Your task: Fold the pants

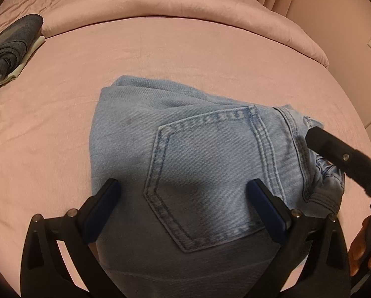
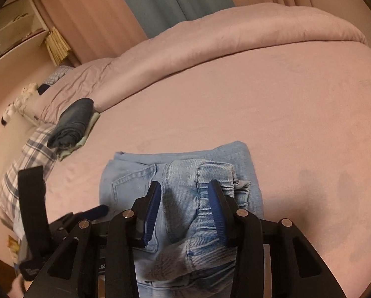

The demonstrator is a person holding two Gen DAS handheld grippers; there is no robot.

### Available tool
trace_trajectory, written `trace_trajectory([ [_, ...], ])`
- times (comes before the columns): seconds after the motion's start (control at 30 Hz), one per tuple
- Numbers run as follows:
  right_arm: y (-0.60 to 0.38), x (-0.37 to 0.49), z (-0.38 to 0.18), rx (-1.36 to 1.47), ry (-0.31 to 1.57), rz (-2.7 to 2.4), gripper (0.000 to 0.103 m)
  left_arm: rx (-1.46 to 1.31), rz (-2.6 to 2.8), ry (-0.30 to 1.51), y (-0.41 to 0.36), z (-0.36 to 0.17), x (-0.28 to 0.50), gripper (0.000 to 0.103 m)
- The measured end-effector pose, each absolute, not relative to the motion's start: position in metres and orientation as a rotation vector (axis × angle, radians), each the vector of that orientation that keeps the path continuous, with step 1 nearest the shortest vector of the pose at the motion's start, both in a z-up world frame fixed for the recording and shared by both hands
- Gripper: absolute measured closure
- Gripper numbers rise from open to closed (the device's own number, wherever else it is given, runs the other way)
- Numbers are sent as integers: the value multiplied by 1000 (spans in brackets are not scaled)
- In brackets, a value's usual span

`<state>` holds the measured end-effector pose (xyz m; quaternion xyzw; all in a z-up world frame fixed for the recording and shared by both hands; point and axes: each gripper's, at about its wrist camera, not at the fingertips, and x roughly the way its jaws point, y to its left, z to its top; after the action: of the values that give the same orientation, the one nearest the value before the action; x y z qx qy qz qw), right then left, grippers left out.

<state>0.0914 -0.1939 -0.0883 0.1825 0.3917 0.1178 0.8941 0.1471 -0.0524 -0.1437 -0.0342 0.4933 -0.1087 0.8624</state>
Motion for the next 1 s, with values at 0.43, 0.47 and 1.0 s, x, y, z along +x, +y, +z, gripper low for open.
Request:
trace_trajectory([
  [0.43, -205, 52, -53, 415, 640, 293, 61, -159, -226, 1042, -15, -144, 83, 1],
  [0.47, -201, 55, -56, 395, 653, 308, 61, -207, -229, 1060, -10, -150, 81, 2],
  [1.0, -138, 100, -37, 198, 768, 337, 50, -280, -351, 1025, 6, -152, 47, 16],
])
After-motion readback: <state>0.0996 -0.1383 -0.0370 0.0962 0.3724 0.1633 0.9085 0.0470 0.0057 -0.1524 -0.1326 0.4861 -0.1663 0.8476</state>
